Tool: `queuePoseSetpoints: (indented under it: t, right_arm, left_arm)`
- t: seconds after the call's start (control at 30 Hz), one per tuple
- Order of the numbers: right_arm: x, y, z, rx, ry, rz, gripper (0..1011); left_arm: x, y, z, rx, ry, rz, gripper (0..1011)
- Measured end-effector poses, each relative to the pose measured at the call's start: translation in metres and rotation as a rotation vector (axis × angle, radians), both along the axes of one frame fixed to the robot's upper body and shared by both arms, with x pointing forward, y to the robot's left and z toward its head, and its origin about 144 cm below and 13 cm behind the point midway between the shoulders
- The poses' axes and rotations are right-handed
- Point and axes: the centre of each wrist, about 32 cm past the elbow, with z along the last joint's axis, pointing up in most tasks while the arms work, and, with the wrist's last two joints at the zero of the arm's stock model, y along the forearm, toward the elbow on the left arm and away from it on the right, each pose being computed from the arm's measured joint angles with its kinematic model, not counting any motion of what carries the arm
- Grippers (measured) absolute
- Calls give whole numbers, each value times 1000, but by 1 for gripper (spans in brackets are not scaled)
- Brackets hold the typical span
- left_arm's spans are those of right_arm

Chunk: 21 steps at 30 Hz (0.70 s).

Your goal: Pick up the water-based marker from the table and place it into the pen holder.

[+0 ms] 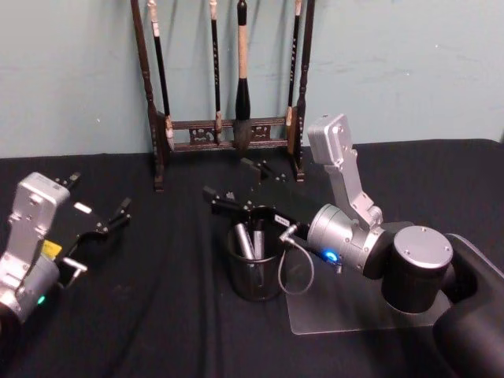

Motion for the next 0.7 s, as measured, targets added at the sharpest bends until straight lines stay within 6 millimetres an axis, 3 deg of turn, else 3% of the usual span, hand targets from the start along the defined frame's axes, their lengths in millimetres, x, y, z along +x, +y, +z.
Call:
queuePoseSetpoints:
  t: [0.4, 0.7]
  right_arm:
    - [-1, -8, 8, 20, -23, -13, 1002]
    - [-1, -28, 22, 36, -77, -94, 1002]
  left_arm:
    - [0, 0, 0, 0, 0, 0, 1001]
    - [0, 0, 0, 0, 0, 0, 1001]
